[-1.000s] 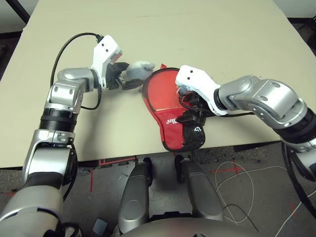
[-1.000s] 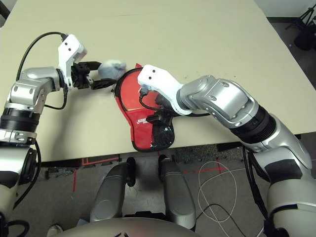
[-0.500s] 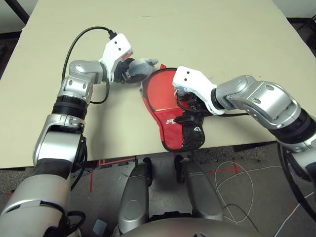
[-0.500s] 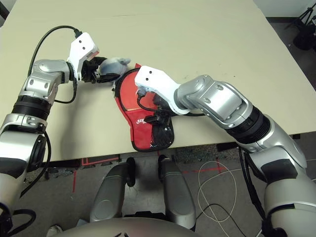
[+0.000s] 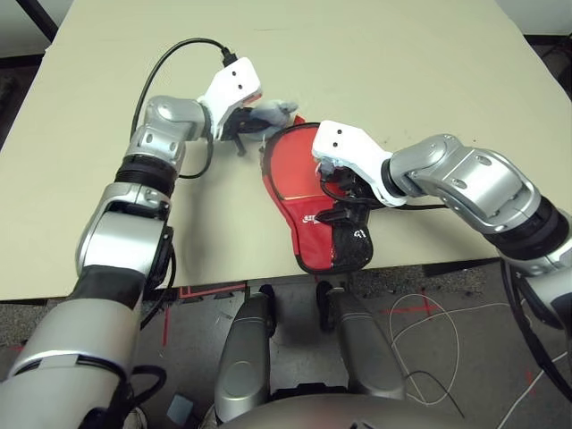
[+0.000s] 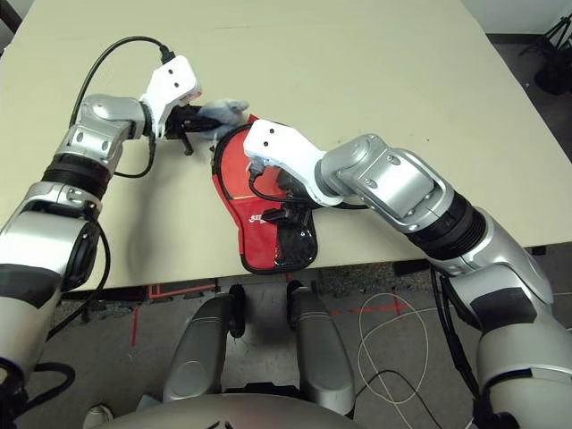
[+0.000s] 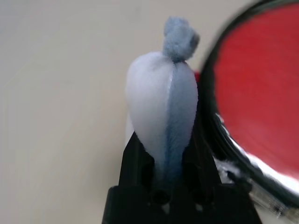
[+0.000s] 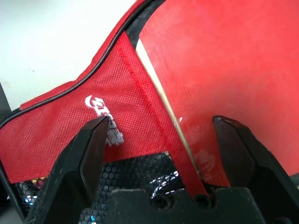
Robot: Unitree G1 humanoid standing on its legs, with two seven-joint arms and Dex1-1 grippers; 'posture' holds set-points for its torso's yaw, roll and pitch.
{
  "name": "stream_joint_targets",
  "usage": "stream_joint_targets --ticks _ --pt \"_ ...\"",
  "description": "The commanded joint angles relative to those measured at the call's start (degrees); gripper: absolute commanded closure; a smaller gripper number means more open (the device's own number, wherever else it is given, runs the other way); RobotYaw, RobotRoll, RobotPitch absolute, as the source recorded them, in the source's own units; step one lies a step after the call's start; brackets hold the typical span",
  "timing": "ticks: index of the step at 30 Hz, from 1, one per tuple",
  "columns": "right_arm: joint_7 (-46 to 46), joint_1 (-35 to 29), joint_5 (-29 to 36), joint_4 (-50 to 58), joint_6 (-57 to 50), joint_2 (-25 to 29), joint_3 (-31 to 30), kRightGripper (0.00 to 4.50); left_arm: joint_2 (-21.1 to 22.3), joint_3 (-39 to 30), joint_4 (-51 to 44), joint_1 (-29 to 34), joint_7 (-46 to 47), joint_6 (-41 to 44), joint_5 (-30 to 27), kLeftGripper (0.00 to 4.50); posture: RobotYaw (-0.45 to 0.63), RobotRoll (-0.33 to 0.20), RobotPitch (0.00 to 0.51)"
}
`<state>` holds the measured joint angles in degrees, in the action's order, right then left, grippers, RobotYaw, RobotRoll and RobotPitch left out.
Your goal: Store the ping-pong paddle in its case and zip it.
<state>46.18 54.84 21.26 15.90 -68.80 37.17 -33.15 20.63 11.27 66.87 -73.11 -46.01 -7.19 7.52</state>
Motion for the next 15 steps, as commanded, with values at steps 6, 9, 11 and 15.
stream_joint_targets --ticks 6,9,11,15 --pt "1.21 -2.46 -1.01 -0.42 -0.58 -1.18 -3.02 0.00 -7.61 -1.17 7.77 -7.19 16.50 -2.99 3.91 4.19 0.04 0.000 0.311" --pt "1.23 -2.88 -1.41 -0.48 -0.61 -1.53 -2.99 0.00 -11.35 -2.15 8.31 -8.63 16.63 -3.31 3.30 4.20 0.03 0.000 0.314" --pt "1.19 -3.19 -1.69 -0.54 -0.60 -1.70 -2.92 0.00 -14.49 -2.76 8.24 -9.32 14.14 -3.59 2.56 4.20 0.02 0.000 0.313" --pt "1.17 -3.48 -2.14 -0.62 -0.77 -1.86 -2.60 0.00 -17.84 -3.44 7.38 -9.21 6.62 -3.50 1.72 4.20 0.01 0.000 0.310"
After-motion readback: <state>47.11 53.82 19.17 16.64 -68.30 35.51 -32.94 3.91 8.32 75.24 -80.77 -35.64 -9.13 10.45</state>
